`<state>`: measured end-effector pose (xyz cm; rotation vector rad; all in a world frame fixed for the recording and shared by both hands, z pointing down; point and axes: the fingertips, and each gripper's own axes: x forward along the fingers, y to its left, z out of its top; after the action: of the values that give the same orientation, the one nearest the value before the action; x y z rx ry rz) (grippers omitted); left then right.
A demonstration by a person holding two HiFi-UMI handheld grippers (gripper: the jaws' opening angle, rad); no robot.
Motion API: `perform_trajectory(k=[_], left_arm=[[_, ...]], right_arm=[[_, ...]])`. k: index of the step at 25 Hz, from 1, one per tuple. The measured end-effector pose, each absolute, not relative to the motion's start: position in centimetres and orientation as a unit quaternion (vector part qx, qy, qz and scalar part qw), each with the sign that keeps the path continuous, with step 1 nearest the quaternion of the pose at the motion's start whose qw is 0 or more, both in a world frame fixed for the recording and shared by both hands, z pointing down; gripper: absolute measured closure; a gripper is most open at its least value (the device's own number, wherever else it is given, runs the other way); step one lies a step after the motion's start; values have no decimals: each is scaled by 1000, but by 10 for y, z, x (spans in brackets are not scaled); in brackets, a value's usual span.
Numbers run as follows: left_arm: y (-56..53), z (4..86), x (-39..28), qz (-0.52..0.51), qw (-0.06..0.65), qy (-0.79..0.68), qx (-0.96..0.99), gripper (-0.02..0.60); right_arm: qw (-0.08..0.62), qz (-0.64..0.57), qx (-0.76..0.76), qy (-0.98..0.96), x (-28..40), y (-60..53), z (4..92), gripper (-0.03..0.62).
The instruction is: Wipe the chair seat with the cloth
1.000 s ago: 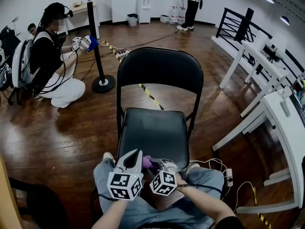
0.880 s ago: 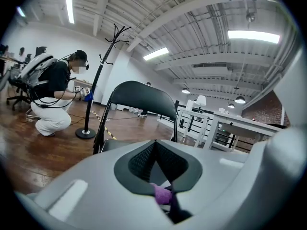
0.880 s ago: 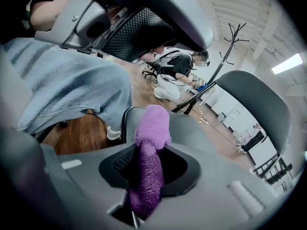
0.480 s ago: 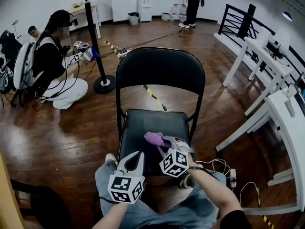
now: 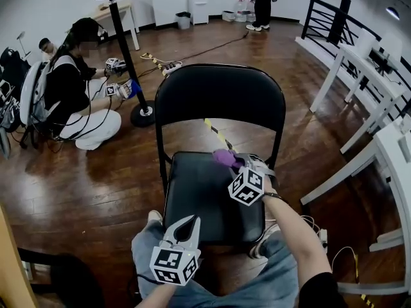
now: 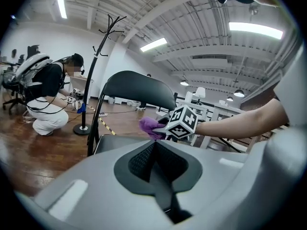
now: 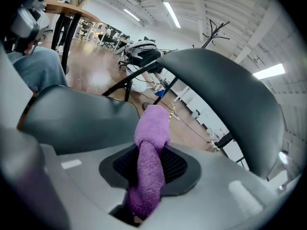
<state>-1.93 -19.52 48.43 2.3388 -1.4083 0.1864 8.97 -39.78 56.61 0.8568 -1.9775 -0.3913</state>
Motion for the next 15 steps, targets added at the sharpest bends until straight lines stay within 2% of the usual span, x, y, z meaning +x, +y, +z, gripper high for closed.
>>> perform_trajectory(k=[8, 15], left_arm=[[-203, 488, 6, 90, 191, -483, 850, 577], [-206, 493, 14, 105, 189, -488, 846, 578]], right_arm=[[497, -117, 360, -781, 119, -429, 626, 499], [501, -117, 342, -786, 113, -406, 633, 497]])
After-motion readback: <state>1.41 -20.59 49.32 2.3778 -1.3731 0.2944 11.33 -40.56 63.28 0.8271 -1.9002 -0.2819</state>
